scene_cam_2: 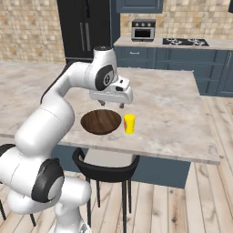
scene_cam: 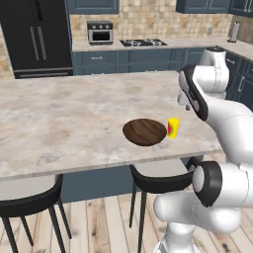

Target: Place the cup inside the bowl on the dining table and move the bowl to any counter.

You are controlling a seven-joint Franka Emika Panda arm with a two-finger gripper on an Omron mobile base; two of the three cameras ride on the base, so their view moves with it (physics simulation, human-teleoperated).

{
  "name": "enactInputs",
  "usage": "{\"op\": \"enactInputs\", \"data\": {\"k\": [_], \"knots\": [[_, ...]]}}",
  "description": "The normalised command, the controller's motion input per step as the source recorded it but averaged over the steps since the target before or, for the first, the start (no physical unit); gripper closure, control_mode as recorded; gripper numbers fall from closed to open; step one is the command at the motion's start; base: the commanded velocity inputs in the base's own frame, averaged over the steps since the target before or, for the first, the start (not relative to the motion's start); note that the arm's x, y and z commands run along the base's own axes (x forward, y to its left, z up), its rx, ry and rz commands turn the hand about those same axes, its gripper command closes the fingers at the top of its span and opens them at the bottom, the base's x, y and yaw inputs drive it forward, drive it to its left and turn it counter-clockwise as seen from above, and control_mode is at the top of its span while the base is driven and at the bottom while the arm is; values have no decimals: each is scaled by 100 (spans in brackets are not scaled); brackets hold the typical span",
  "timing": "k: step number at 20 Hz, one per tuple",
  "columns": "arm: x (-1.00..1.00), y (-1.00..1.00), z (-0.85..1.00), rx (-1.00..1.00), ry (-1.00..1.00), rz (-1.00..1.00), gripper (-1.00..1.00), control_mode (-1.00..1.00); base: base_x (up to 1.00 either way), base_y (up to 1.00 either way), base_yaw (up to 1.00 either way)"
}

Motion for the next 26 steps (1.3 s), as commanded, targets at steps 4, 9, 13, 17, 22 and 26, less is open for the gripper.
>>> {"op": "enactInputs", "data": {"k": [4,9,13,17,22,26], "knots": [[14,-17,0,7,0,1,-100,-100,0,0,0],[14,-14,0,4,0,1,-100,-100,0,0,0],[19,-11,0,4,0,1,-100,-100,0,0,0],[24,-4,-1,0,0,0,-100,-100,0,0,0],[28,-1,-5,0,0,0,-100,-100,0,0,0],[22,-2,-11,0,0,0,-100,-100,0,0,0]]}}
